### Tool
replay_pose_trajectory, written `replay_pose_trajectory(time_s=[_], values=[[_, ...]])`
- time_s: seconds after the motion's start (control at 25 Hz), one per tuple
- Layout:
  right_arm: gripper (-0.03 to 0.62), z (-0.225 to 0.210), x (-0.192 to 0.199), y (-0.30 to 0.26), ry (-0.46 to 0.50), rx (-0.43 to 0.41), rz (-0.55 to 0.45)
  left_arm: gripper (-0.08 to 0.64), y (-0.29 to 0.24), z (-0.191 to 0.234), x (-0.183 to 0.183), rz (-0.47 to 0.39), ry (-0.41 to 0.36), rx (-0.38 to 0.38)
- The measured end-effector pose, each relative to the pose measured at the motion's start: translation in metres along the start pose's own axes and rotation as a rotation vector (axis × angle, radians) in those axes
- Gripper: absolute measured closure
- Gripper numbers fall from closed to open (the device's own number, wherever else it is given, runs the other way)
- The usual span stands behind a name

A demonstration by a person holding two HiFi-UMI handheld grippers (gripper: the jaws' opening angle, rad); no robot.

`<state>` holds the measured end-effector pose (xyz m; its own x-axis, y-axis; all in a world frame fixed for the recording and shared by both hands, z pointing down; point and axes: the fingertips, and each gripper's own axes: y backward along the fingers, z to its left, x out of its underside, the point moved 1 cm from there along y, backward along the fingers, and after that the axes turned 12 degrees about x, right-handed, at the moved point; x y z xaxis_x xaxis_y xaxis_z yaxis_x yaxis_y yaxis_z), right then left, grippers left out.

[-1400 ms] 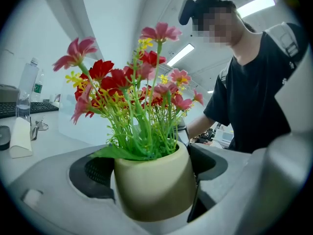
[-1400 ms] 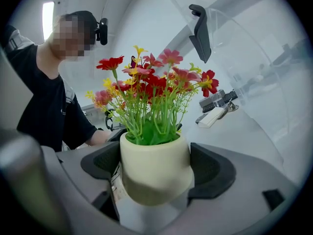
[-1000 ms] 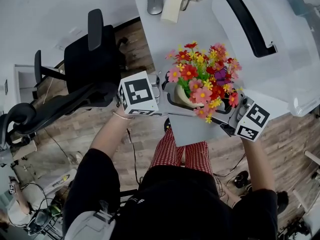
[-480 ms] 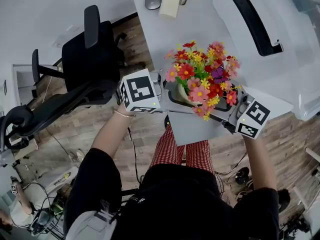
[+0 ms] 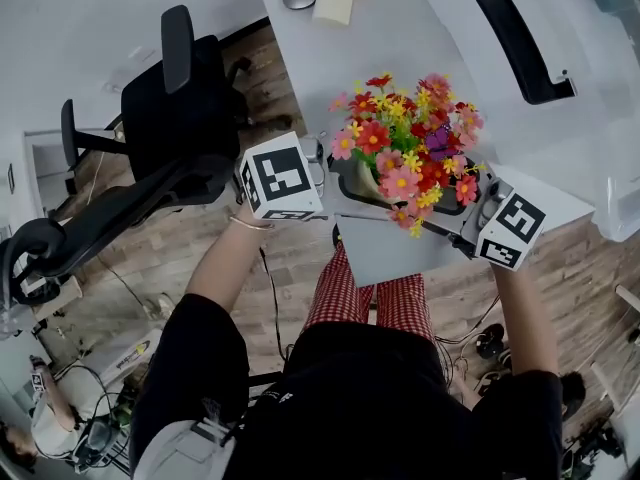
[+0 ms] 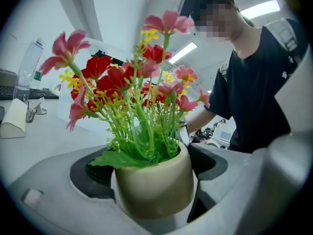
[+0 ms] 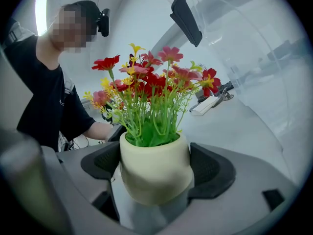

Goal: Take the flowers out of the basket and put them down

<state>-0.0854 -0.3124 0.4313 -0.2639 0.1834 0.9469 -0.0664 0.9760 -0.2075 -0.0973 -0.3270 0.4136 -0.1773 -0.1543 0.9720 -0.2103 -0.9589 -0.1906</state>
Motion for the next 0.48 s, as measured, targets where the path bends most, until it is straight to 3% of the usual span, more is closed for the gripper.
replay_pose_trajectory(time_s=[0.48], values=[[0.135,-0.0048,0.0007,0.0023,0.077,0.002,0.029,0.084,-0.0056,0.0031,0.0029,0.019,-0.018,-0.018]])
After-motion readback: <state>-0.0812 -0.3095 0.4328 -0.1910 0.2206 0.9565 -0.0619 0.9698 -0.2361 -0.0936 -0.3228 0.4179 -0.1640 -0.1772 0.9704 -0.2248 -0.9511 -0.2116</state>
